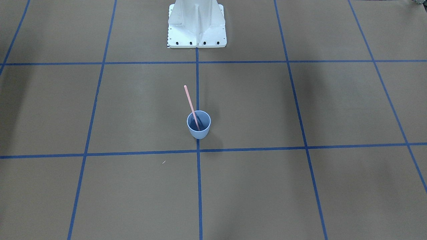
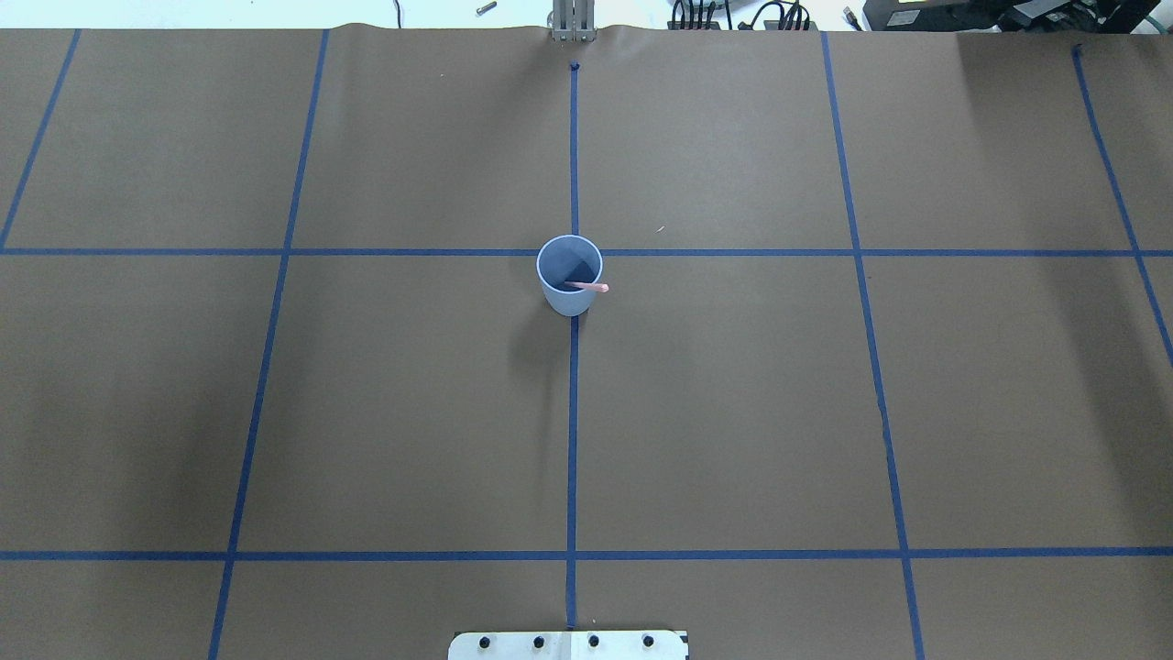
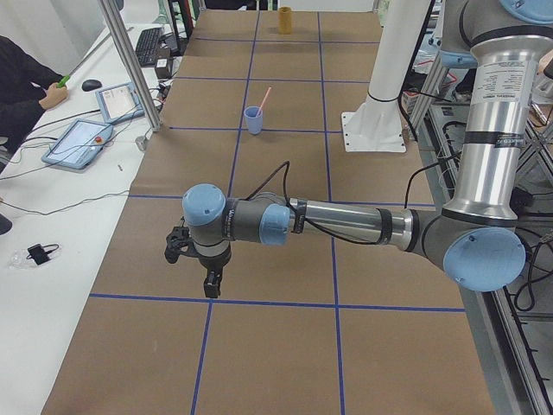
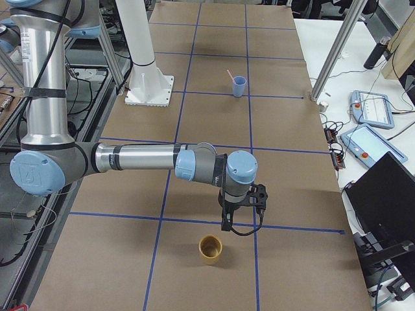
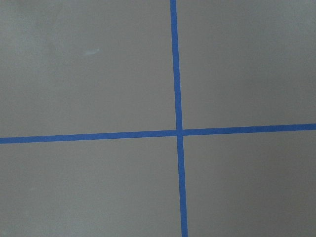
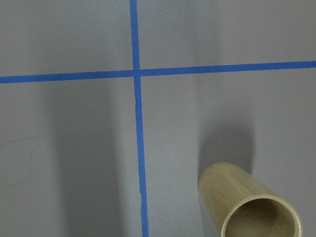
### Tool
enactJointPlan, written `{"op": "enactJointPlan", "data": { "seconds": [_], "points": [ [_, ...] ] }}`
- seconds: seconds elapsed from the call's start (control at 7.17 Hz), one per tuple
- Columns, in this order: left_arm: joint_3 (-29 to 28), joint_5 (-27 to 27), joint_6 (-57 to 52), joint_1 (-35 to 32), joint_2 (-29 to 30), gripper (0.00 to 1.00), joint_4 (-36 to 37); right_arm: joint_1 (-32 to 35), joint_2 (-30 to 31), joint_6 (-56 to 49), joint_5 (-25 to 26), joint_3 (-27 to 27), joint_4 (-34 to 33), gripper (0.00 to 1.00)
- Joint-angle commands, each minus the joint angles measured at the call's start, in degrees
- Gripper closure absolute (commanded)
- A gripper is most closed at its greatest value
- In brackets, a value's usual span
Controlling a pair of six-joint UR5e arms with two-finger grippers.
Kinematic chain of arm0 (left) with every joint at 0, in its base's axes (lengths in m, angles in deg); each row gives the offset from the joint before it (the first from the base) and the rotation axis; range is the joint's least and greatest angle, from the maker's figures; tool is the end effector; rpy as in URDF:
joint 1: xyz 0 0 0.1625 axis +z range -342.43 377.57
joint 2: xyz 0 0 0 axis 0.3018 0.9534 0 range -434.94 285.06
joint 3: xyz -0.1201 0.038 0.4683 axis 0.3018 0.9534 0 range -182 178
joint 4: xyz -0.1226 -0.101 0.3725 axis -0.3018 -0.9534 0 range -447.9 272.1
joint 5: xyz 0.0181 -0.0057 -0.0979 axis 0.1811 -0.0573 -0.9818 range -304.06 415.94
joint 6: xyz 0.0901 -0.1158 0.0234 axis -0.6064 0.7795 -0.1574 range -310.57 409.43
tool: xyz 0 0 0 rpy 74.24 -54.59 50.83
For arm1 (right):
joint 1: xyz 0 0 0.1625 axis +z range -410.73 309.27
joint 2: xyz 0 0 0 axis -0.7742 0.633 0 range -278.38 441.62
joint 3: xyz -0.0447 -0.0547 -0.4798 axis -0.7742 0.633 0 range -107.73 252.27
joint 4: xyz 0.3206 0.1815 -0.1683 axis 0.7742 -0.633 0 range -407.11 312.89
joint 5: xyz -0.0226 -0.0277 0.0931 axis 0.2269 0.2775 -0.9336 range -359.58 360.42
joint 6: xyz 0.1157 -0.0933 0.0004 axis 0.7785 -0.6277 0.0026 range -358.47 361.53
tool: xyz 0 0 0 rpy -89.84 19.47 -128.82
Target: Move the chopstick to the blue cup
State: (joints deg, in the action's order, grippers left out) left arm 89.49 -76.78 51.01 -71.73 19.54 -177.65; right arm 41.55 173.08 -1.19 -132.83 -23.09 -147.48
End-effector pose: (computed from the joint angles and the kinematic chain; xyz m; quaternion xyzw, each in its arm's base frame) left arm -0.0260 -0.5287 0.7049 0.0393 0.3646 0.0112 0.9303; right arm 0.0497 -0.4546 0.7401 -0.0363 -0.3699 0.0172 0.9282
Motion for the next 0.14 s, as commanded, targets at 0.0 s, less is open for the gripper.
{"op": "enactJointPlan", "data": {
  "seconds": [0.0],
  "points": [
    [0.0, 0.0, 0.0, 0.0, 0.0, 0.01, -0.07, 0.0, -0.14, 0.0, -0.34, 0.0, 0.0, 0.0]
  ]
}}
